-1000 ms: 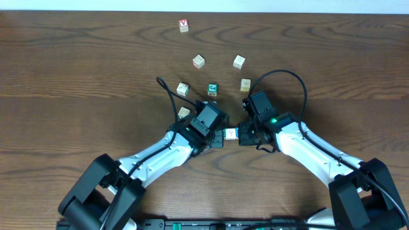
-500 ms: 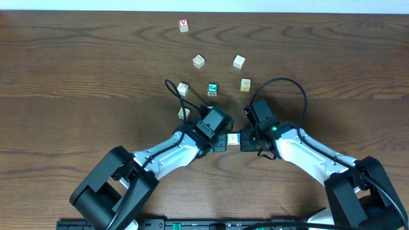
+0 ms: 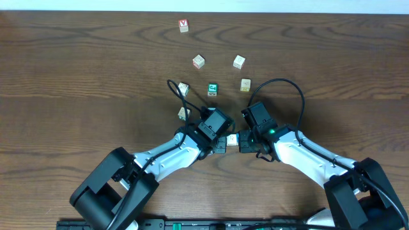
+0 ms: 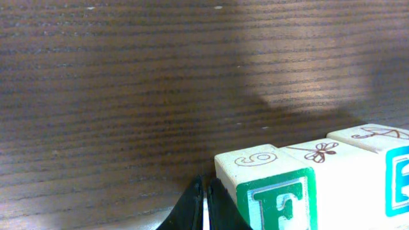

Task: Lift 3 blocks
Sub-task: 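Release the row and pull both grippers apart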

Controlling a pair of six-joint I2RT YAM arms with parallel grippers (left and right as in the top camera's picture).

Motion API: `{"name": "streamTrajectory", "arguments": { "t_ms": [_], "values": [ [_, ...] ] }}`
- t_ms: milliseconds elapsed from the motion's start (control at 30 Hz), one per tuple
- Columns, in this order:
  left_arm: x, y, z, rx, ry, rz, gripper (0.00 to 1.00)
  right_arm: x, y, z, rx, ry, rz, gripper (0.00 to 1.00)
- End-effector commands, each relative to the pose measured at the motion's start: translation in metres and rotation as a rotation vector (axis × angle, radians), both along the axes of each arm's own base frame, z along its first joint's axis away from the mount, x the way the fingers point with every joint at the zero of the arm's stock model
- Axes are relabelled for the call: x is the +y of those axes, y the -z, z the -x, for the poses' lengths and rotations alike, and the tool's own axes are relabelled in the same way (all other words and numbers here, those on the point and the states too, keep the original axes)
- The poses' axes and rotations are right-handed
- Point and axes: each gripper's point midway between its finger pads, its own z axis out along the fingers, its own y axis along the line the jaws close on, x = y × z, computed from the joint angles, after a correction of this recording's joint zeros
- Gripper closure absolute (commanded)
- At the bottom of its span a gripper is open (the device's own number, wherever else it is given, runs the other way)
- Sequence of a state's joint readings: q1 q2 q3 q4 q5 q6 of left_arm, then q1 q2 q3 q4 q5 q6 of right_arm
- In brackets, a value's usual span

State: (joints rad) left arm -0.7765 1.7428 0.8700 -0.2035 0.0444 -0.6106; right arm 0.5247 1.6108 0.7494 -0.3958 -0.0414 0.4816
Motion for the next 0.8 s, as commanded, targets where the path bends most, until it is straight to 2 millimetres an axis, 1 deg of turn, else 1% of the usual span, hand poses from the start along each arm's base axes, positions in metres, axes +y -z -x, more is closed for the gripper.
{"name": "streamTrajectory", "arguments": {
  "t_ms": [0, 133, 333, 600, 667, 767],
  "values": [
    [-0.027, -0.009, 0.011, 0.012, 0.107, 0.061, 0.93, 0.023, 0.004, 0.019, 0.046, -0.097, -0.053, 0.99],
    [-0.024, -0.009, 0.008, -0.001, 0.096, 0.042, 0.93, 0.011, 0.006, 0.017, 0.033, -0.080, 0.011, 0.99],
    [-0.016, -0.011, -0.001, -0.016, 0.065, 0.038, 0.92, 0.007, 0.003, 0.009, 0.020, -0.058, 0.013, 0.99],
    [0.005, -0.021, -0.024, -0.038, -0.016, 0.055, 0.91, -0.010, -0.005, -0.014, -0.022, -0.012, 0.026, 0.99],
    [0.010, -0.024, -0.029, -0.044, -0.034, 0.060, 0.88, -0.015, -0.006, -0.018, -0.027, -0.008, 0.032, 0.99],
    [0.016, -0.027, -0.035, -0.049, -0.057, 0.064, 0.88, -0.023, -0.005, -0.019, -0.017, 0.013, 0.038, 0.97]
  ]
}}
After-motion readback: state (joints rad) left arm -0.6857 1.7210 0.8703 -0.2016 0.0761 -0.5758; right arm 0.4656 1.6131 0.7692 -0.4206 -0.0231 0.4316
